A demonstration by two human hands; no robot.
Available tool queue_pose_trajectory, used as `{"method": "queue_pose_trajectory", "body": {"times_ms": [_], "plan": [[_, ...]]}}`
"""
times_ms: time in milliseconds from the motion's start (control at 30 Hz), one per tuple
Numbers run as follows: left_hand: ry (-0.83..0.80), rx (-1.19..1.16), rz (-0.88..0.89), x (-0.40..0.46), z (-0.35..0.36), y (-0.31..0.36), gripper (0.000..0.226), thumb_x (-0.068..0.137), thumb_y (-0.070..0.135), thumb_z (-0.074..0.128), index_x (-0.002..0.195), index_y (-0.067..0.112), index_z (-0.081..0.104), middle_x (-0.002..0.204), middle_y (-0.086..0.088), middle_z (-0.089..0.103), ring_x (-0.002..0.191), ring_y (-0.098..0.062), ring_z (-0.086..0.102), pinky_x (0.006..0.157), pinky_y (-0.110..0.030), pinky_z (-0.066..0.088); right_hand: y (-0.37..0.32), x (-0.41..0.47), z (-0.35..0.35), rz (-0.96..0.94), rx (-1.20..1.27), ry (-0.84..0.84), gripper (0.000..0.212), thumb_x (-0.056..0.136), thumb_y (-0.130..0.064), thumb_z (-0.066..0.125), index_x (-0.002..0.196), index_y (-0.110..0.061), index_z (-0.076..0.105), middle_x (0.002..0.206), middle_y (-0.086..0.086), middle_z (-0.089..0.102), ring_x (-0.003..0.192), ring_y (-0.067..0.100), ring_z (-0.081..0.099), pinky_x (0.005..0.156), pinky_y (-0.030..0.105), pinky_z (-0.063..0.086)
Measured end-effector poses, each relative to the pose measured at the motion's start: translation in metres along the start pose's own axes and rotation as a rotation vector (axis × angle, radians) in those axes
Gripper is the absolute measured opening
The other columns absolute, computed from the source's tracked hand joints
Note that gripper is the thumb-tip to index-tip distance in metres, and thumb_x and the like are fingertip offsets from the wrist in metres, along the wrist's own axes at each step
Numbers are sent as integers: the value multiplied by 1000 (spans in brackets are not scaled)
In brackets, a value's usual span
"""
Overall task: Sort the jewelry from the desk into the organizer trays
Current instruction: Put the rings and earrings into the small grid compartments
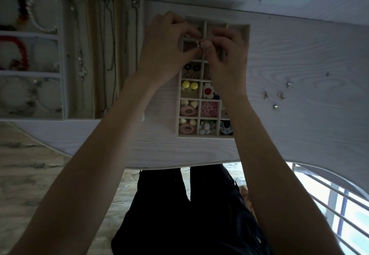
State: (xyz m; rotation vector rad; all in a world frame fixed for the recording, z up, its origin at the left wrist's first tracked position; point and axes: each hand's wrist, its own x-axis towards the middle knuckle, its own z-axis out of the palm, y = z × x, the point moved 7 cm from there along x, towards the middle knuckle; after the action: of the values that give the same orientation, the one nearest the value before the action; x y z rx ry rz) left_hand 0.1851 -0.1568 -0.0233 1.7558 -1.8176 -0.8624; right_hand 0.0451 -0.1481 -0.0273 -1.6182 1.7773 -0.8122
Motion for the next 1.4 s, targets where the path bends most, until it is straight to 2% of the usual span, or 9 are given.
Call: {"method": "queue_pose_trajectory", "body": {"times_ms": [233, 400, 633, 867, 1000, 1067, 1200, 1333, 1400], "plan": [[123, 231, 144, -2, -5, 13, 32, 85, 45, 61, 103, 20, 71, 106, -6, 59, 104, -25, 51, 81, -24, 30, 3, 0, -1, 23, -66, -25, 22, 87, -30, 59, 94, -15, 72, 116, 1, 59, 110, 22, 44, 94, 40, 37], [91, 318, 183, -1, -3, 18, 22, 86, 33, 63, 102, 20, 72, 109, -8, 59, 107, -30, 49, 79, -28, 28, -7, -2, -1, -67, -306, -38, 19, 82, -31, 62, 92, -20, 75, 120, 1, 59, 112, 26, 43, 83, 27, 26], [73, 338, 174, 6, -3, 19, 25, 87, 35, 61, 106, 24, 72, 108, -3, 60, 108, -29, 47, 82, -31, 32, -9, 12, 1, 0, -372, -106, 20, 83, -35, 64, 96, -23, 74, 127, -3, 53, 118, 21, 37, 85, 19, 21], [98, 307, 201, -1, -3, 18, 23, 85, 33, 64, 100, 19, 74, 98, -6, 64, 98, -32, 52, 77, -29, 29, -10, 18, 3, 43, -404, -155, 23, 83, -37, 60, 97, -24, 72, 129, -6, 50, 121, 18, 32, 95, 24, 23], [84, 235, 120, -3, -6, 9, 30, 84, 34, 63, 109, 19, 70, 109, -8, 59, 104, -28, 52, 83, -28, 38, -10, 15, 4, 6, -428, -137, 19, 82, -34, 60, 93, -26, 73, 130, -4, 49, 119, 21, 34, 92, 24, 24], [117, 166, 72, -7, -11, 2, 33, 83, 32, 61, 112, 20, 69, 110, -9, 57, 105, -26, 52, 90, -30, 41, -13, 11, 7, -44, -460, -84, 16, 80, -32, 60, 85, -23, 73, 127, -1, 52, 116, 24, 38, 89, 26, 25], [164, 108, -31, -20, -15, -12, 28, 86, 31, 56, 108, 20, 69, 108, -9, 57, 108, -25, 50, 88, -19, 31, -25, 2, 12, -207, -578, 33, 13, 80, -22, 61, 77, -13, 71, 115, 5, 59, 104, 29, 48, 81, 28, 27], [156, 123, -8, -27, -12, -10, 26, 86, 31, 57, 106, 21, 70, 103, -7, 58, 103, -24, 51, 86, -22, 33, -34, 0, 6, -323, -608, 0, 14, 79, -18, 62, 75, -7, 70, 106, 12, 61, 98, 33, 53, 81, 36, 44], [147, 126, -1, -27, -12, -11, 27, 86, 33, 56, 107, 23, 70, 103, -5, 58, 103, -22, 50, 86, -23, 33, -39, 0, 6, -369, -648, -50, 19, 82, -18, 59, 81, -3, 70, 104, 15, 60, 98, 33, 53, 81, 33, 43]]}}
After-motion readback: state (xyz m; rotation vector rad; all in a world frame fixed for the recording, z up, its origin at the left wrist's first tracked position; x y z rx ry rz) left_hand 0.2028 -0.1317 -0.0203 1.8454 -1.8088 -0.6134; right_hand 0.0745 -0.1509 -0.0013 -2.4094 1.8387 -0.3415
